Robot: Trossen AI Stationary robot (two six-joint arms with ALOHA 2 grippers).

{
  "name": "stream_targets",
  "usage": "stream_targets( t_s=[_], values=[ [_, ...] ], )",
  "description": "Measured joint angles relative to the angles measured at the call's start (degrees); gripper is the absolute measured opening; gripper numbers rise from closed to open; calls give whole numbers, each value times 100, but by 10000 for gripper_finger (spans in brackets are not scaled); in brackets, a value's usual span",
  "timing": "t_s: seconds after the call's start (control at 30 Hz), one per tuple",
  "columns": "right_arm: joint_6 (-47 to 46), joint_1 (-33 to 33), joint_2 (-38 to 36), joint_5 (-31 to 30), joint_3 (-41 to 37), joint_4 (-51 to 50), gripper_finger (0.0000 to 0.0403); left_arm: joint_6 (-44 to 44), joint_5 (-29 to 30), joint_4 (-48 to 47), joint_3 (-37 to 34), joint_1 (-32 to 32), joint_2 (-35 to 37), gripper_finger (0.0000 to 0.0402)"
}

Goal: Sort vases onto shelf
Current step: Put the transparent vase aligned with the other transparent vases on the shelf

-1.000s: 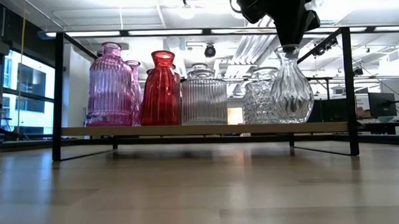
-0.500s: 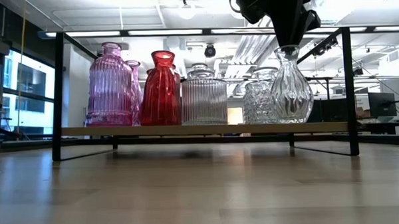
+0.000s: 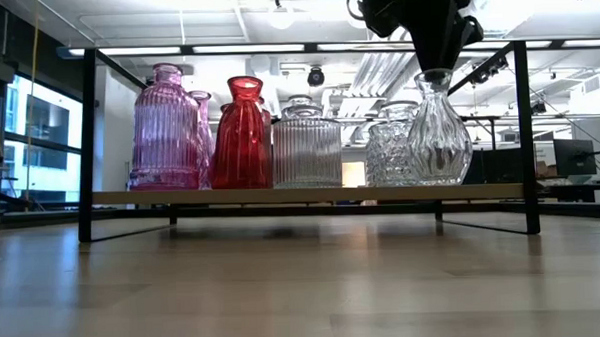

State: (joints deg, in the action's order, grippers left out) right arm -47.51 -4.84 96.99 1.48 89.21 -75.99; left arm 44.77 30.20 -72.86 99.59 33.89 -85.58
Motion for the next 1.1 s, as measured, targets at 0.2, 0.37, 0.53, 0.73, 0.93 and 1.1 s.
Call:
stream_targets(
  t_s=[0.2,0.37,0.53,0.73,0.93,1.1],
  values=[
    [-7,0,0,-4,0,-66,83,-37,-4,0,0,0,-1,115],
    [-56,0,-88,-69,1,-27,83,-39,-2,0,0,0,0,115],
    [-297,-71,-238,-146,2,84,83,-47,-2,-9,0,0,0,115],
    [-467,-352,-230,93,2,808,83,-95,40,-8,0,0,-2,115],
    [-556,-433,-102,-58,-1,684,83,-97,61,-4,0,0,-1,115],
    [-603,-413,-80,-188,-1,544,83,-94,58,5,0,0,0,115]
  ],
)
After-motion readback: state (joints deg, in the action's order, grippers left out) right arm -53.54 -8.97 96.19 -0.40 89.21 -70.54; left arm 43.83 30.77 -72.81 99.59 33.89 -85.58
